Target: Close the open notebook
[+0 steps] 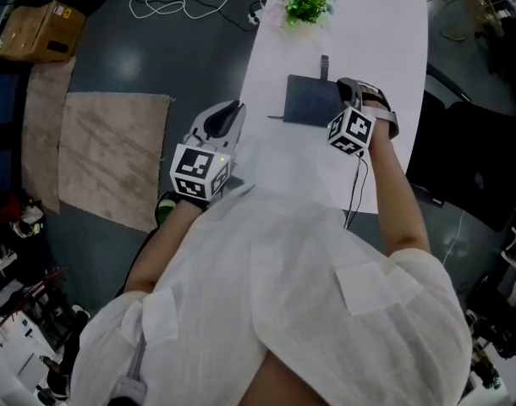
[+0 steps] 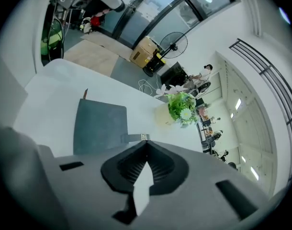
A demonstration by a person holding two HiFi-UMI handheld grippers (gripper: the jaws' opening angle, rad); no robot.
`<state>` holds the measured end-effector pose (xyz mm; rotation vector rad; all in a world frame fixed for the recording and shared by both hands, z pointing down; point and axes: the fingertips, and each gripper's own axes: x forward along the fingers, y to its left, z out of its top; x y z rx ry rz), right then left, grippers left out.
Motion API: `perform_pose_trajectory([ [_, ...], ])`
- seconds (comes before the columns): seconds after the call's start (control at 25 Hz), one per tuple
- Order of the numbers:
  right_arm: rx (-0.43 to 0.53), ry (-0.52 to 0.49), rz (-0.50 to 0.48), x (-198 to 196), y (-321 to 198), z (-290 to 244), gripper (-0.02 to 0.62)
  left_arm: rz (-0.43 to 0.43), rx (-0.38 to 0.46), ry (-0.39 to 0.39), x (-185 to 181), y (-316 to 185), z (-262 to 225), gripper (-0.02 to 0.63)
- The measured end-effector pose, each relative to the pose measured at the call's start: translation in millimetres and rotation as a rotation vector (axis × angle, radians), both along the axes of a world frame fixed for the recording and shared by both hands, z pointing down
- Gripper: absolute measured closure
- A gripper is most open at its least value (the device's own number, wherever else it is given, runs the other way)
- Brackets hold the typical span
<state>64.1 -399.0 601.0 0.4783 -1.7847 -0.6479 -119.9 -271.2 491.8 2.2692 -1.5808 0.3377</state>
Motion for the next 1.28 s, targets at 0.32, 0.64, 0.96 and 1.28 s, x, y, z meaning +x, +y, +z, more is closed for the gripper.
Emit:
perform_pose_trajectory([
  [0.32, -0.021, -0.069, 0.072, 5.0, 4.5, -6.1, 0.592, 0.021, 0.008, 0.008, 3.1, -3.8, 0.5, 0.572],
  [0.64, -0.013, -0.23, 0.208, 18.8, 4.3, -30.7, 0.592, 0.034, 0.026, 0.007, 6.6, -1.6, -4.7, 0.572],
  [0.96, -0.066, -0.775, 0.451, 31.8, 20.2, -97.2, 0.591, 0.028, 0.064, 0.007, 5.4, 4.5, -16.2, 0.574],
  [1.28, -0.191, -1.214, 0.57, 47.5, 64.0, -139.4, 0.592, 0.007, 0.107, 0.004, -0.8, 11.3, -27.1, 0.574],
])
